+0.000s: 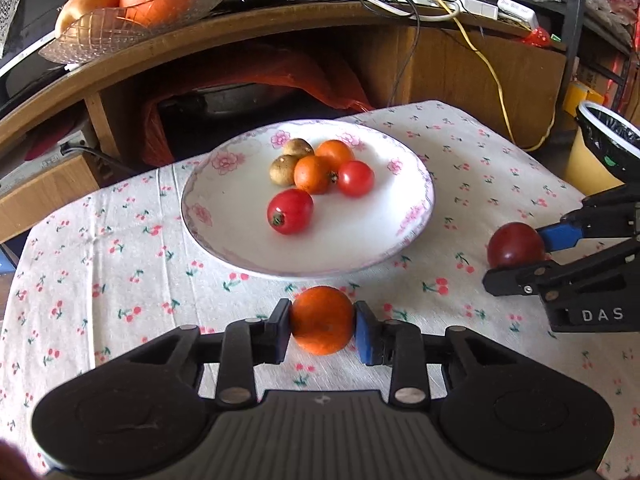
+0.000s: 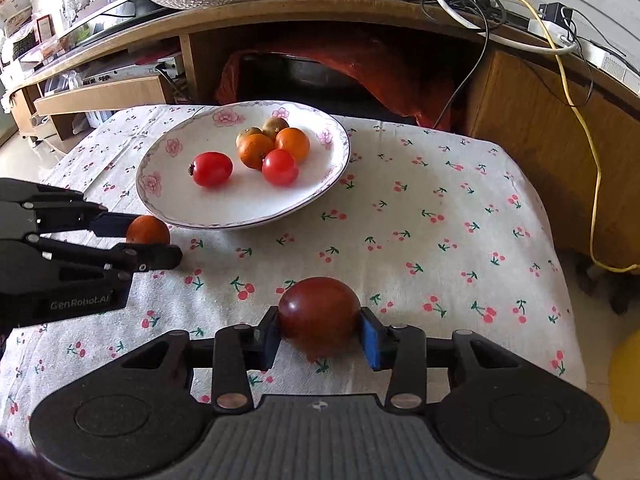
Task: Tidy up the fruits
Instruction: 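Grasp the large dark red tomato with the right gripper while the left grasps a tangerine, then carry the dark tomato and tangerine into the white bowl and open both grippers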
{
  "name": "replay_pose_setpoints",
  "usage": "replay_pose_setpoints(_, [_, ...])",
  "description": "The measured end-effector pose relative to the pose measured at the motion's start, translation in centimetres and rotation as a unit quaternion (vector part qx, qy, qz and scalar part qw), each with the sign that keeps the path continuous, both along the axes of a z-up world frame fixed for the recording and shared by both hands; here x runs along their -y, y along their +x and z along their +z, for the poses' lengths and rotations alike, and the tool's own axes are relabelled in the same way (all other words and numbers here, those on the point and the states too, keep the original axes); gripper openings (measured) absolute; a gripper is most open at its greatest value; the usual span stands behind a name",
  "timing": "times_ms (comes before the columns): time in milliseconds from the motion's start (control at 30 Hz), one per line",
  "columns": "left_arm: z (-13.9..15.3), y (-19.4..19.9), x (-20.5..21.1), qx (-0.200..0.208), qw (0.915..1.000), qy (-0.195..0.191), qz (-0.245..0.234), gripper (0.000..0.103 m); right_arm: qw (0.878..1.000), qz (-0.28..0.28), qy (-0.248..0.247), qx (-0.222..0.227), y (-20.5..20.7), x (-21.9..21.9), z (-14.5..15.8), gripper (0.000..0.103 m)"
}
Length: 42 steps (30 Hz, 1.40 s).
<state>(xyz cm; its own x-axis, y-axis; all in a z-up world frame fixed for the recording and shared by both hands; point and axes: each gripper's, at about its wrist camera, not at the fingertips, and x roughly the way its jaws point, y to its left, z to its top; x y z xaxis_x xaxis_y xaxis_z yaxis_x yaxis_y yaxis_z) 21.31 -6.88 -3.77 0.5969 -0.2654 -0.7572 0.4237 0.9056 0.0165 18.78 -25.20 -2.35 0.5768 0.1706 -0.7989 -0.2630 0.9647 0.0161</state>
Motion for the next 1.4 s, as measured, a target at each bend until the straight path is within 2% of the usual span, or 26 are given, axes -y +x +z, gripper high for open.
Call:
replay_pose_setpoints(267, [1.7,-3.8,-0.3,-0.019,0.9996,-0.006,-0.020,0.041,1.000,0.018,-0.002,-0.010,-2.3,-1.7,0.3,0.035])
replay_pose_setpoints(500, [1.1,-7.6,-1.1,-0.024,0.9991,0.020,-0.028,0.041,0.999,0.031,-0.024,-0.003,-4.4,-2.7,0.2,0.037])
replay_pose_setpoints(733, [0.8,-8.0,-1.5,-0.018,0.9988,0.027,-0.037,0.046,1.000,0.029,-0.011,0.000,-4.0,-2.5,0.5,0.043])
replay_pose_setpoints(833, [0.7,-7.7,-1.9,-0.021,0.9990,0.018,-0.036,0.051,0.999,0.034,-0.008,0.012,-4.0,-2.3,0.8,0.053])
replay_pose_setpoints(1000, [0.5,-7.2,-2.3,-0.019,0.9992,0.008,-0.033,0.057,0.999,0.034,-0.002,0.009,-3.3,-1.9,0.5,0.053])
replay_pose_setpoints(1233, [0.4,-6.9,-2.0,-0.014,0.9994,0.006,-0.031,0.056,0.999,0.038,-0.007,-0.008,-3.2,-2.1,0.1,0.048])
replay_pose_setpoints(1267, [0.4,-6.9,-2.0,-0.013,0.9994,0.005,-0.031,0.055,0.999,0.037,-0.006,-0.010,-3.3,-2.0,0.1,0.047])
replay_pose_setpoints(1333, [0.4,-7.1,-1.9,-0.016,0.9992,0.000,-0.036,0.045,0.999,0.040,0.000,-0.014,-3.5,-1.8,0.1,0.035])
replay_pose_setpoints(1400, [0.6,-7.3,-1.7,-0.017,0.9990,0.004,-0.040,0.041,0.999,0.042,0.002,-0.016,-3.6,-2.0,0.3,0.033])
